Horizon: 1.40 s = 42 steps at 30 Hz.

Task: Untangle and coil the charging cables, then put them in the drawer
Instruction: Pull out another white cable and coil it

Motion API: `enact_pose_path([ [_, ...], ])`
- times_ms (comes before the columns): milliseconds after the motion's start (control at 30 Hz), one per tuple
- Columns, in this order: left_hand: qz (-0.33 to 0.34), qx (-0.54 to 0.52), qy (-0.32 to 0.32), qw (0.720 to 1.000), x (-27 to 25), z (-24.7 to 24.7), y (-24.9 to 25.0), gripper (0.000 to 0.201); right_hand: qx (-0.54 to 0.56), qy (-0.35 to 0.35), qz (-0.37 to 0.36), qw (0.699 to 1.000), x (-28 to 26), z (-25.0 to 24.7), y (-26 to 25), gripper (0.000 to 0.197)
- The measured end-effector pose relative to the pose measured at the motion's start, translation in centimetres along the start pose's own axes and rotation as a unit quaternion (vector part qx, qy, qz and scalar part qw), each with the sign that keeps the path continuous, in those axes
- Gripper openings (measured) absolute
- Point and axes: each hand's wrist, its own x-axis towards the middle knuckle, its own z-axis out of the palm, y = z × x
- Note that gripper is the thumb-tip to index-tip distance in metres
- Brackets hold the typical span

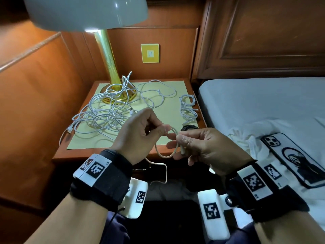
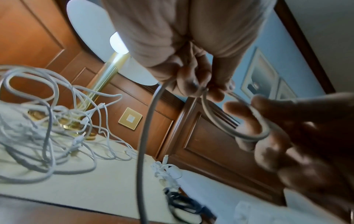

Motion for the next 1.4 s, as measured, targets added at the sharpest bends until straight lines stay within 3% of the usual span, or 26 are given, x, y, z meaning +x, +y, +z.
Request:
enact_pose_path([
  [133, 0.021, 0.084, -0.053, 0.995, -0.3, 0.0, -0.6, 0.01, -0.188, 0.16, -0.054, 0.968, 0.1, -0.5, 0.5, 0.008],
  [200, 0.029, 0.15, -0.075, 0.985, -0.2, 0.0, -0.8, 0.011, -0.199, 0.212, -0.062, 0.955, 0.3, -0.8, 0.6, 0.006],
  [267, 0.008, 0.181, -0.073, 0.981, 0.0, 0.0, -0.9, 0.014, -0.101, 0.203, -0.034, 0.973, 0.5, -0.9, 0.6, 0.007],
  [367, -0.034, 0.174, -0.051, 0.983, 0.2, 0.3, -0.8, 0.018, 0.053, 0.121, 0.009, 0.991, 0.6, -0.5, 0.6, 0.023],
  [467, -0.098, 0.089, -0.028, 0.991, 0.2, 1.0, -0.3, 0.021, 0.095, 0.071, 0.018, 0.993, 0.4, 0.3, 0.4, 0.033],
  [567, -0.132, 0.009, -0.013, 0.991, 0.2, 1.3, 0.4, 0.021, 0.013, 0.121, -0.026, 0.992, 0.3, 0.6, 0.3, 0.026],
  [667, -0.134, -0.049, -0.017, 0.99, 0.2, 1.1, 0.7, 0.021, -0.081, 0.177, -0.054, 0.979, 0.5, 0.6, 0.5, 0.031],
  [767, -0.138, -0.076, -0.039, 0.987, 0.1, 1.2, 0.7, 0.021, -0.088, 0.141, -0.032, 0.986, 0.7, 0.6, 0.7, 0.032],
  [867, -0.136, -0.094, -0.066, 0.984, 0.0, 1.1, 0.8, 0.023, -0.118, 0.103, -0.035, 0.987, 0.7, 0.4, 0.8, 0.018],
  [967, -0.157, -0.124, -0.067, 0.978, 0.0, 0.8, 0.7, 0.024, -0.131, 0.095, -0.053, 0.985, 0.3, 0.5, 0.3, 0.03],
  [1033, -0.17, -0.121, -0.057, 0.976, 0.1, 0.6, 0.7, 0.025, -0.131, 0.119, -0.062, 0.982, 0.3, 0.9, 0.1, 0.039],
  [1233, -0.182, -0.052, -0.05, 0.981, 0.1, 1.1, 0.7, 0.028, -0.229, 0.198, -0.062, 0.951, 0.7, 1.8, 0.9, 0.037],
  [1400, -0.209, -0.013, -0.061, 0.976, 0.1, 1.5, 0.7, 0.032, -0.248, 0.207, -0.04, 0.946, 0.9, 2.3, 1.5, 0.031],
])
